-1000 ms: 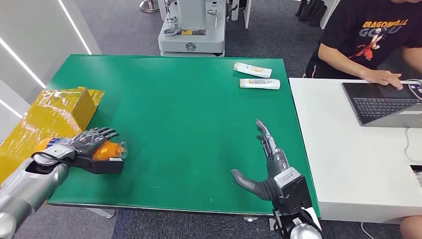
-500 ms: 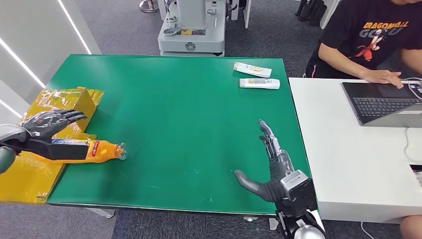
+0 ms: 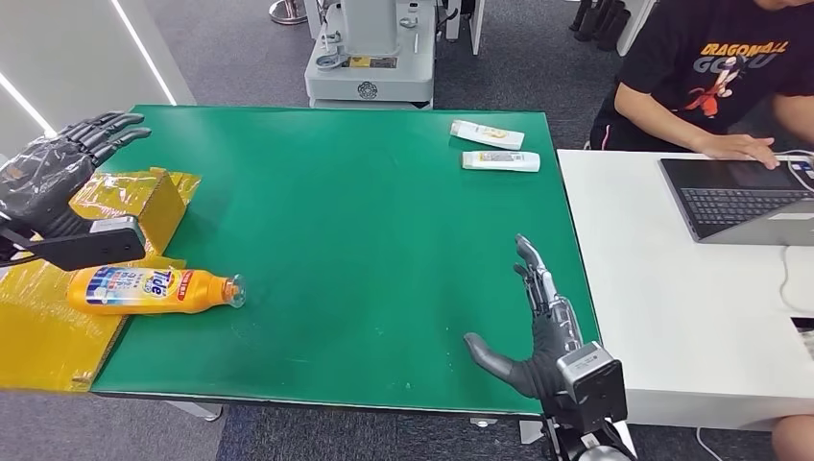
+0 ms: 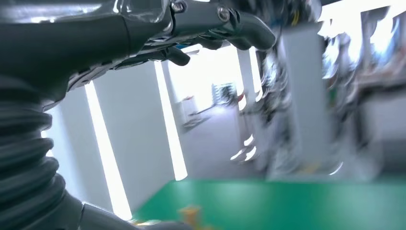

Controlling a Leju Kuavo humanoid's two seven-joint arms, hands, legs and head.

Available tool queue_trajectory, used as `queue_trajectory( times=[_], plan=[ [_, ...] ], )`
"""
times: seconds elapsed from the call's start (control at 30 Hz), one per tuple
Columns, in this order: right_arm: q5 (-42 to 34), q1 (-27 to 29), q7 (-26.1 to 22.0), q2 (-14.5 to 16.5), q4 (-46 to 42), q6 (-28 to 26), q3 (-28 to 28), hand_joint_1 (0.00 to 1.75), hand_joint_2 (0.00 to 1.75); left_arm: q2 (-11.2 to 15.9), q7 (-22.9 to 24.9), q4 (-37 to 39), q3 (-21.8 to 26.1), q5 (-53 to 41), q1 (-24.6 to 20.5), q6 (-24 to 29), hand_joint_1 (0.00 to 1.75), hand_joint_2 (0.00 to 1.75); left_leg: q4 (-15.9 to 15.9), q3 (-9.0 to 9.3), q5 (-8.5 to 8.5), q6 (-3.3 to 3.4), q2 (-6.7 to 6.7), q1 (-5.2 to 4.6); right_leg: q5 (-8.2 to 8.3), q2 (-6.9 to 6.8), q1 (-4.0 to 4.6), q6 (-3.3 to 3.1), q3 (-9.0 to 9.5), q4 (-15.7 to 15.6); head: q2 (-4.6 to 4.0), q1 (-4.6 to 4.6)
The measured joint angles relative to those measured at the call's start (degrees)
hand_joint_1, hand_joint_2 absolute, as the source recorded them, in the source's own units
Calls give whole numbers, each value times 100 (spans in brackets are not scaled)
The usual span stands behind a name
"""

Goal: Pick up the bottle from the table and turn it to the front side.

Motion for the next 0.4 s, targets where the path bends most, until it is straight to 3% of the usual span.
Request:
queue_trajectory(
  times=[0.1, 0.2, 0.33, 0.4],
  plan=[
    [40, 36, 5, 0, -43, -30, 0, 0, 175, -605, -134, -214, 456, 381, 471, 545, 0, 175, 1, 1, 0, 0, 3, -3, 1, 2, -2, 1, 0, -2, 0, 0],
    [65, 43, 8, 1, -56, -68, 2, 0, 175, -1428, -225, -479, 887, 1036, 937, 958, 0, 175, 1, -1, -1, 1, -4, -5, 3, -4, -4, 4, 5, -4, 0, 2],
    [85, 24, 6, 4, -55, -142, 3, 0, 175, -2363, -216, -755, 1091, 2116, 1369, 958, 0, 175, 3, -3, -1, 3, -5, -6, 5, -5, -4, 8, 8, -10, 0, 0],
    [93, 12, 3, 4, -54, -177, 4, 0, 175, -2661, -180, -843, 1113, 2613, 1489, 837, 0, 175, 3, -4, -2, 3, -7, -5, 6, -7, -4, 9, 8, -11, 0, 1]
  ],
)
